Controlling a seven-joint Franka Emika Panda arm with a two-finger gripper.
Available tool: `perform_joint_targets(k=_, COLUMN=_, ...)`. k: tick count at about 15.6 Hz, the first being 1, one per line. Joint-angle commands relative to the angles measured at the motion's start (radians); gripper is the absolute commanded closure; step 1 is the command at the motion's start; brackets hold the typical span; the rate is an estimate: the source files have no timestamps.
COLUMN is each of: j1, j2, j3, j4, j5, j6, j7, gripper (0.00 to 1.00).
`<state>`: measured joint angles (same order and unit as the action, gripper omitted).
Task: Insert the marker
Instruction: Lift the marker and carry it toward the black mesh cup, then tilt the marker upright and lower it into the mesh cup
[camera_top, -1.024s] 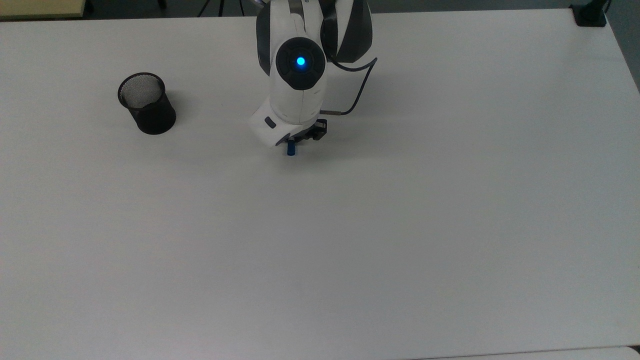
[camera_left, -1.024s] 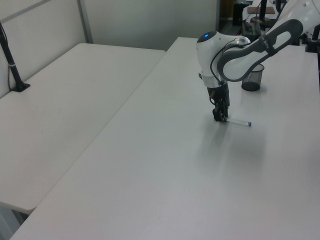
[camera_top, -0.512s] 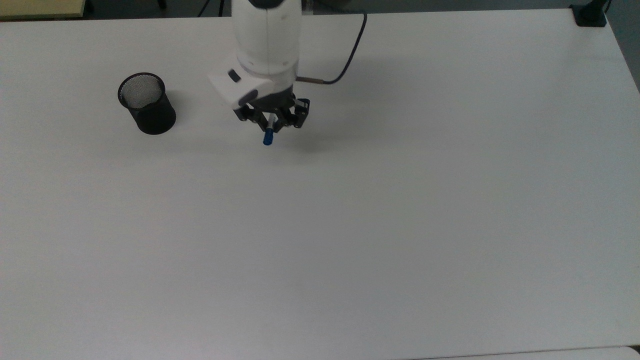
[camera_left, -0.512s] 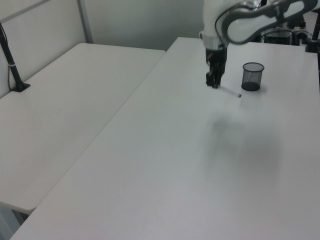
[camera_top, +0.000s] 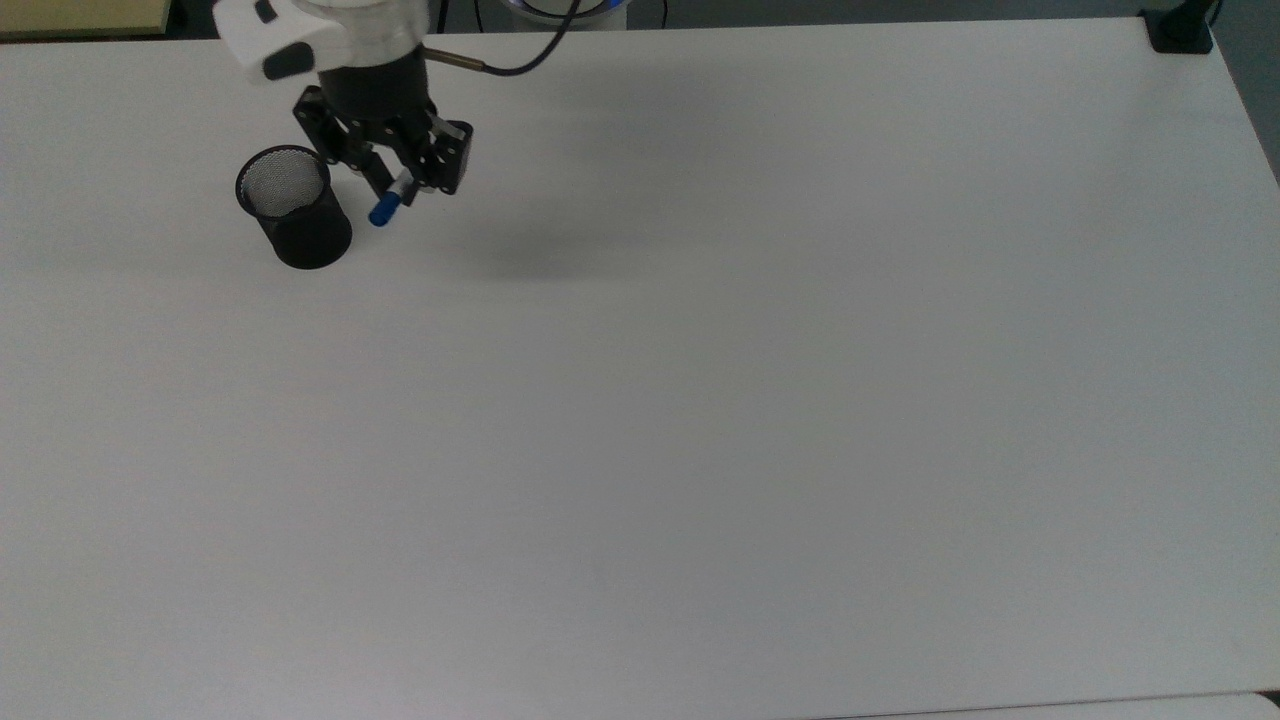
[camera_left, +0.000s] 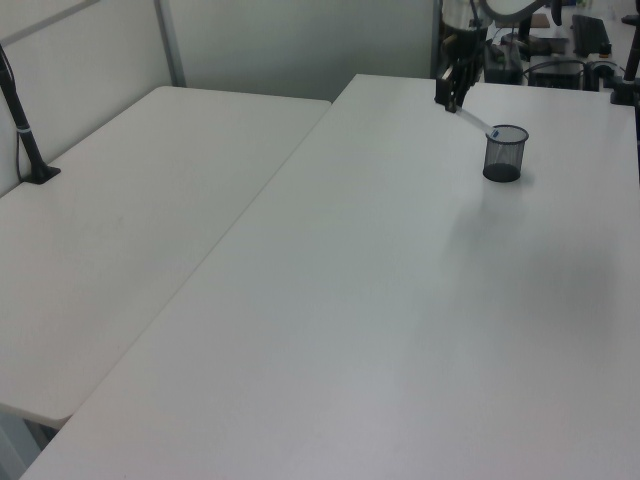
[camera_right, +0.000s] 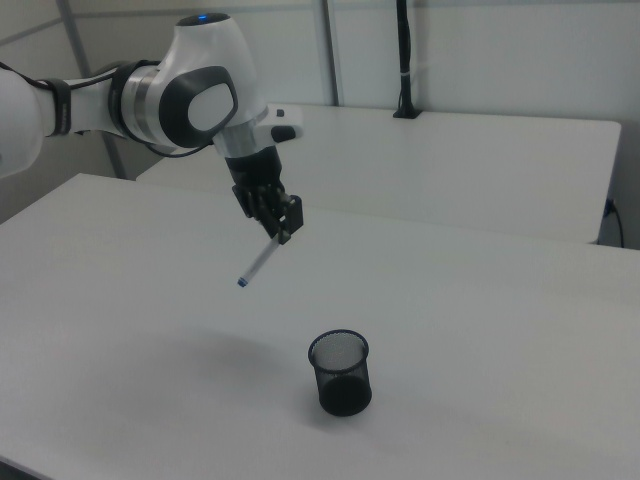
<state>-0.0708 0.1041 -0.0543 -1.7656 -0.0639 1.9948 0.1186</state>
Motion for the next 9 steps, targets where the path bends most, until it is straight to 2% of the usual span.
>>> perform_joint_targets(k=1, j1=-0.059, j2=-0.107, j3=0.005, j4=-0.132, j5=-0.007, j6=0.125, j7=-0.066, gripper=1.00)
perform_joint_targets(k=4, j1=-0.115, j2=-0.106, j3=0.005, j4=-0.141, j5=-0.007, j6=0.191, j7=-0.102, gripper=1.00)
perform_joint_targets(k=9, j1=-0.190, j2=-0.086, j3=0.005, j4=-0.221, j5=-0.007, j6=0.389, j7=-0.146, gripper=1.00)
